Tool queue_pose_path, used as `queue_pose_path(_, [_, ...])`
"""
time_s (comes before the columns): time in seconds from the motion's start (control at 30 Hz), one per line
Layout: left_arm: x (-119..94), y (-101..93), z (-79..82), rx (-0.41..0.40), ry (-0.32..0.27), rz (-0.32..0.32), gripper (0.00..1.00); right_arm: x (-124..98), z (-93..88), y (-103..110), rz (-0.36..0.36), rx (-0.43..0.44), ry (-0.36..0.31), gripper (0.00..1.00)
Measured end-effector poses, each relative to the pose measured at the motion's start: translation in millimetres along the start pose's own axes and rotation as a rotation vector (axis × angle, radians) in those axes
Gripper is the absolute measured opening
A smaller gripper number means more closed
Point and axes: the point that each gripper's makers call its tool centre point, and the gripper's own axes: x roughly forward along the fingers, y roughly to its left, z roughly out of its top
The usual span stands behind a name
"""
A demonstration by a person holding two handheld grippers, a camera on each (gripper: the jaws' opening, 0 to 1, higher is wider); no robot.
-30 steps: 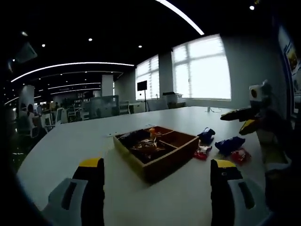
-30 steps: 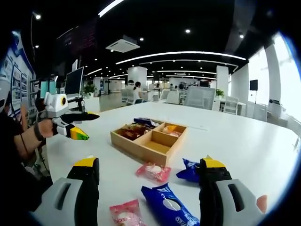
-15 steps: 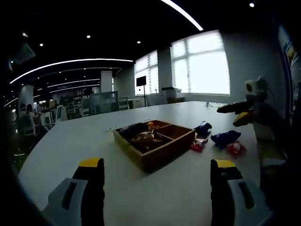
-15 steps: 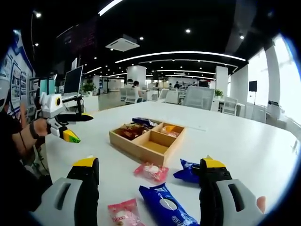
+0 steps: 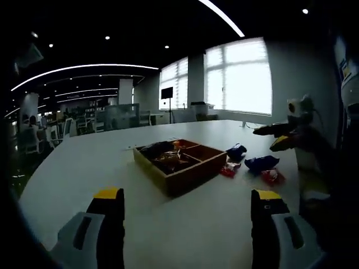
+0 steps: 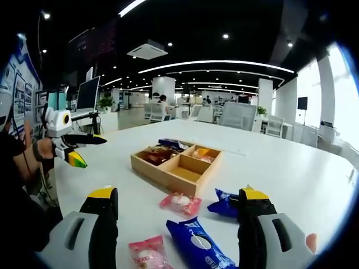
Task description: Pick up the scattered marshmallows, QQ candies, Oreo cookies, and mixed nuts on the table and sort them into separate containers
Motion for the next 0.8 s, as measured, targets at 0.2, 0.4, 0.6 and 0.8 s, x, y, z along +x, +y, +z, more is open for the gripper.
queue_pose_path(0.2, [-2.6,1.6,-2.1,0.02,0.011,0.012,0.97,2.4,-4.9,2.3,0.006,-0.002,0.014,0.83])
queue_pose_path(0.4, [-2.6,2.1,-1.6,0.016,0.009,0.006,0.97,3.1,-8.8,2.4,0.008,-0.001,0.027,0.83])
queue_pose_path(0.6, [-0.6,-0.6,-2.2,0.008,0.008,-0.004,0.97,4.2,-11.7,3.1,0.011,0.002,0.034,0.83])
queue_pose_path(0.8, [0.7,-0.8,-5.6,0.002,0.015,-0.004,0.97,4.7,-13.2,3.3,0.013,0.003,0.039,0.83])
